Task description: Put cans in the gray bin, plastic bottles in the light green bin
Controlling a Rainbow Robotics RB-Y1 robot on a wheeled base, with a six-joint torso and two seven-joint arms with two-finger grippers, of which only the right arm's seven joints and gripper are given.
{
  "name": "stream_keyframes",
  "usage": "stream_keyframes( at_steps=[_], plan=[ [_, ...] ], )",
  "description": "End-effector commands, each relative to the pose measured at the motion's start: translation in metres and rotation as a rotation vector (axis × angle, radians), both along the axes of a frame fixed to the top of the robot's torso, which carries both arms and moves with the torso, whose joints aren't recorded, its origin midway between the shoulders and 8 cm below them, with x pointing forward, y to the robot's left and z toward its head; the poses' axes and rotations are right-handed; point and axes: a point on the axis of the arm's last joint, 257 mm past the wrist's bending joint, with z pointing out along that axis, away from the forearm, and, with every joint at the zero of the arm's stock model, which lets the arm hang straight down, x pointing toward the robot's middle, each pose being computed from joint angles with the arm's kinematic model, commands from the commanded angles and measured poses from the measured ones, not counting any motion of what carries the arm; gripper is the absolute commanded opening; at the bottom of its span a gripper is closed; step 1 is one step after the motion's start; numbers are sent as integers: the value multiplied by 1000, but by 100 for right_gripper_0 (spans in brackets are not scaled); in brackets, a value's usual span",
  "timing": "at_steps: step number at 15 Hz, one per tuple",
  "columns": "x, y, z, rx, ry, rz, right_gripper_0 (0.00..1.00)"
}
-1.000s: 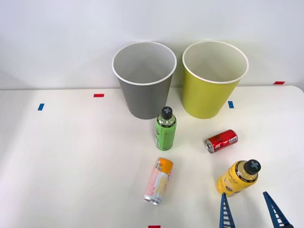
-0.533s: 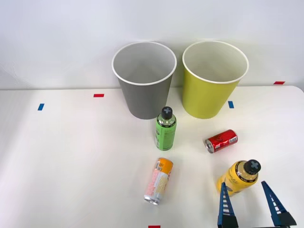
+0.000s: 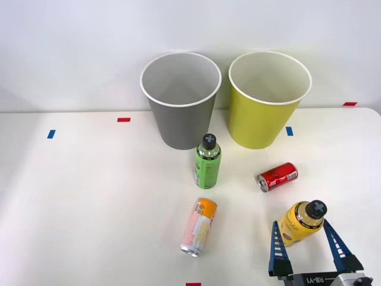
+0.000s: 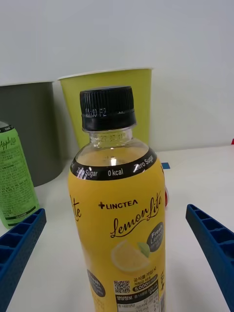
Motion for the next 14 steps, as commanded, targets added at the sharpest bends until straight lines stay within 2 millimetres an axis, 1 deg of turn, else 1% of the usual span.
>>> stream_keyframes(
  at_steps=[1,3,5,8,11,14],
  plan=[
    [7,-2,-2,-13,9,-8,100],
    [11,-3,-5,-14,22,-11,100],
    [17,3,-4,4,24,-7,100],
    [32,-1,-2,-21,23,-19,100],
    [34,-4,-1,-18,23,-28,100],
    [39,-7,4,-30,7,-30,100]
  ],
)
